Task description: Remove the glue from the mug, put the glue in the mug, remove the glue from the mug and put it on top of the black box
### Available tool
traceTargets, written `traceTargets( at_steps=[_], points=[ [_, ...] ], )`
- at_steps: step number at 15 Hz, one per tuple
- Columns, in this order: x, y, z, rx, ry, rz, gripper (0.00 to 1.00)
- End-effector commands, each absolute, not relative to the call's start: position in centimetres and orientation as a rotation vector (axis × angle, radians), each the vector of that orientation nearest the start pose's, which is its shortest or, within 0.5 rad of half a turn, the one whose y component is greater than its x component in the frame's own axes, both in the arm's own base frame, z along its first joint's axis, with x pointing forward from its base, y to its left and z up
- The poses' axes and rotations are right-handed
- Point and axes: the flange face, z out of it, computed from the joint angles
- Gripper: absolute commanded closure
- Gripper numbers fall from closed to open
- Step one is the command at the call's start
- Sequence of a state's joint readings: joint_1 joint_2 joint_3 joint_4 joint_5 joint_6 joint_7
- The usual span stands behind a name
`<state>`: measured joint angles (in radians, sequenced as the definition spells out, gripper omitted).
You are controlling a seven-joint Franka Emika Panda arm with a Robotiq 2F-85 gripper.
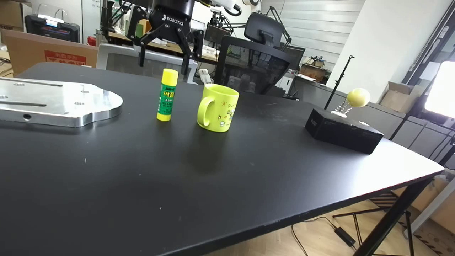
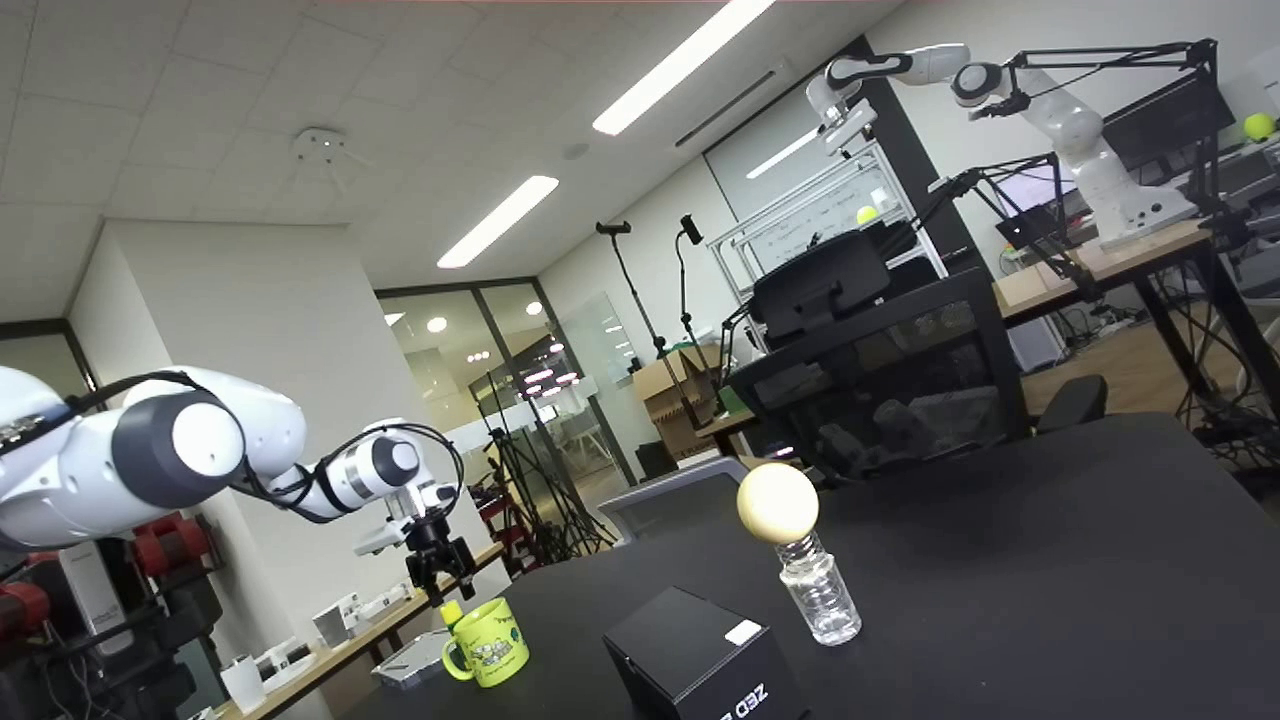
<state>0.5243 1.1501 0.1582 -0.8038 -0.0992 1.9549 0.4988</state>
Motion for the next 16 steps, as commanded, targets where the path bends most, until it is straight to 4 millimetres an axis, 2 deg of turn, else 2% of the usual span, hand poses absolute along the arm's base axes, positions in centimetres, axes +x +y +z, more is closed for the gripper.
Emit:
traceTargets(
  at_steps=[1,2,3,9,12,16],
  points=[
    [65.44,45.31,21.42,-3.081,-0.157,0.070,0.25],
    [65.40,45.31,21.31,-3.082,-0.157,0.075,0.26],
    [65.38,45.31,21.25,-3.083,-0.156,0.078,0.32],
    [65.42,45.14,21.12,-3.061,-0.157,0.105,0.75],
    [65.48,45.06,21.23,-3.038,-0.155,0.121,0.92],
    [65.74,44.82,21.90,-3.016,-0.146,0.119,0.92]
  ],
)
